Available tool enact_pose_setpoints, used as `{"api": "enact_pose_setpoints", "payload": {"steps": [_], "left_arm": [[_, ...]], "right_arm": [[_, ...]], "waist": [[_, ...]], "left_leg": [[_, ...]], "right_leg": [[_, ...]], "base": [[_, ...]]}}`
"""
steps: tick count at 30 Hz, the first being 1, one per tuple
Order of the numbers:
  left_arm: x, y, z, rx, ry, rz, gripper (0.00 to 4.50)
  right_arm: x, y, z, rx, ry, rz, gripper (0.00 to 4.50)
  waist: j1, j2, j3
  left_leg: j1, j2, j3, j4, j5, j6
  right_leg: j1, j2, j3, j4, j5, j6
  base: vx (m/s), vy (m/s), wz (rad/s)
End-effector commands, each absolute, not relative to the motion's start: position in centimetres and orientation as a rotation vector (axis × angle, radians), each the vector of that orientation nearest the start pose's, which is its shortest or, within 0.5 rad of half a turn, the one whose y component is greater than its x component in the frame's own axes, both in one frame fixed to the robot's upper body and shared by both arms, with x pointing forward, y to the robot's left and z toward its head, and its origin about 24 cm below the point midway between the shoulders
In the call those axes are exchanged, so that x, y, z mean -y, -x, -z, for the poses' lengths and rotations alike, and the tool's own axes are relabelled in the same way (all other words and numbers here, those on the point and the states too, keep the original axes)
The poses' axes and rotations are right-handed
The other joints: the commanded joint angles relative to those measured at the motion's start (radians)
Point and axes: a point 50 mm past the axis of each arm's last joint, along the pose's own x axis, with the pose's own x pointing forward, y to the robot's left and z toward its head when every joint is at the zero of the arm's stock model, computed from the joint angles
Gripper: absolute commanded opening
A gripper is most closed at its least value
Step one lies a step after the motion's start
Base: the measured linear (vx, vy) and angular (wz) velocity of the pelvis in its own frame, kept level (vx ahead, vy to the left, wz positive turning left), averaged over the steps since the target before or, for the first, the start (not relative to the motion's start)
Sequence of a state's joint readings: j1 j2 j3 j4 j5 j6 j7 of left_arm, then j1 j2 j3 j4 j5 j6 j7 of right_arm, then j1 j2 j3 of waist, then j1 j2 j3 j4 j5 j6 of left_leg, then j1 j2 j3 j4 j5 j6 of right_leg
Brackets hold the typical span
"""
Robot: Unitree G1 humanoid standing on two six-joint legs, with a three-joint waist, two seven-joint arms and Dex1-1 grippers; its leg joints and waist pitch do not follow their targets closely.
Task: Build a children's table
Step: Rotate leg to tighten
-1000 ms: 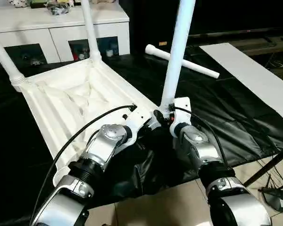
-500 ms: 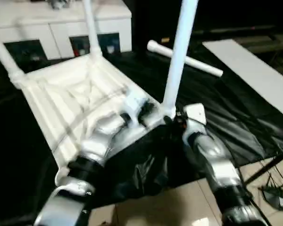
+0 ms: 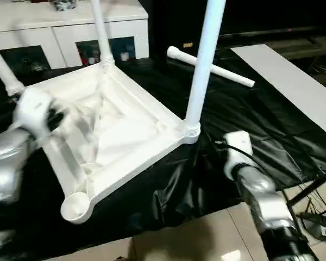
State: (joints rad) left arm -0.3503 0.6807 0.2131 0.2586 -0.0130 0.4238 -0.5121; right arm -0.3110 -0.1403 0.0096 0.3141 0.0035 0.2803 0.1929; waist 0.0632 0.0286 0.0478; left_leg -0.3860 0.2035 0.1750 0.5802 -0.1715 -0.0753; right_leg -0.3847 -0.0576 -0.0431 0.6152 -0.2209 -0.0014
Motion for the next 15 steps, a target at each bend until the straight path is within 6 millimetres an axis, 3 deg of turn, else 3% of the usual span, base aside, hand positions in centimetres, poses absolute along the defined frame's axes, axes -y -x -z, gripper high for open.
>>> {"api": "enact_pose_setpoints", "payload": {"steps": [1,2,5,6,8,9,10,12,15], "left_arm": [[-32.2,-29.1,-11.1,-0.440,-0.434,0.110,0.97],[-32.4,-28.8,-10.7,-0.470,-0.434,0.116,0.97],[-33.0,-28.7,-9.6,-0.519,-0.432,0.075,0.97],[-33.2,-28.7,-9.4,-0.526,-0.433,0.058,0.97],[-33.4,-29.1,-8.9,-0.519,-0.493,0.012,0.97],[-33.2,-29.3,-8.8,-0.514,-0.482,0.008,0.97],[-32.7,-29.5,-8.8,-0.501,-0.475,0.027,0.97],[-31.9,-29.8,-8.9,-0.475,-0.484,0.073,0.97],[-30.2,-30.4,-9.2,-0.437,-0.425,0.174,0.97]], "right_arm": [[15.2,-30.8,-2.3,-0.356,0.151,-0.271,3.96],[14.9,-30.8,-2.0,-0.377,0.160,-0.307,3.96],[14.4,-30.9,-1.5,-0.403,0.197,-0.355,3.96],[14.4,-31.0,-1.4,-0.405,0.209,-0.357,3.96],[14.4,-31.7,-1.5,-0.405,0.202,-0.315,3.96],[14.5,-32.0,-1.5,-0.402,0.205,-0.299,3.96],[14.7,-32.2,-1.6,-0.400,0.211,-0.278,3.96],[14.8,-32.5,-1.7,-0.400,0.207,-0.265,3.96],[14.7,-32.8,-1.9,-0.398,0.196,-0.264,3.96]], "waist": [[0.000,0.012,-0.058],[0.002,0.013,-0.058],[0.008,0.015,-0.058],[0.009,0.005,-0.059],[0.010,0.005,-0.059],[0.012,0.008,-0.059],[0.013,0.004,-0.060],[0.015,0.006,-0.061],[0.025,0.008,-0.065]], "left_leg": [[0.035,0.024,-0.009,-0.070,-0.213,-0.033],[0.030,0.023,-0.011,-0.072,-0.199,-0.032],[0.031,0.022,-0.009,-0.070,-0.215,-0.038],[0.029,0.021,-0.009,-0.070,-0.206,-0.038],[0.028,0.019,-0.010,-0.070,-0.202,-0.034],[0.030,0.022,-0.010,-0.070,-0.208,-0.038],[0.030,0.022,-0.011,-0.070,-0.204,-0.041],[0.030,0.023,-0.010,-0.069,-0.196,-0.040],[0.030,0.023,-0.009,-0.065,-0.168,-0.042]], "right_leg": [[0.026,-0.061,0.041,-0.063,-0.033,-0.182],[0.029,-0.061,0.040,-0.058,-0.020,-0.187],[0.027,-0.063,0.041,-0.060,-0.019,-0.193],[0.030,-0.064,0.040,-0.060,-0.013,-0.193],[0.032,-0.066,0.042,-0.059,-0.024,-0.188],[0.030,-0.070,0.042,-0.061,-0.042,-0.189],[0.031,-0.071,0.042,-0.059,-0.045,-0.190],[0.030,-0.070,0.042,-0.059,-0.035,-0.192],[0.031,-0.068,0.041,-0.052,0.027,-0.197]], "base": [[0.000,0.000,0.00],[0.000,0.000,0.00],[0.000,0.000,0.00],[0.000,0.000,0.00],[0.000,0.000,0.00],[0.000,0.000,0.00],[0.000,0.000,0.00],[0.000,0.000,0.00],[0.000,0.000,0.00]]}}
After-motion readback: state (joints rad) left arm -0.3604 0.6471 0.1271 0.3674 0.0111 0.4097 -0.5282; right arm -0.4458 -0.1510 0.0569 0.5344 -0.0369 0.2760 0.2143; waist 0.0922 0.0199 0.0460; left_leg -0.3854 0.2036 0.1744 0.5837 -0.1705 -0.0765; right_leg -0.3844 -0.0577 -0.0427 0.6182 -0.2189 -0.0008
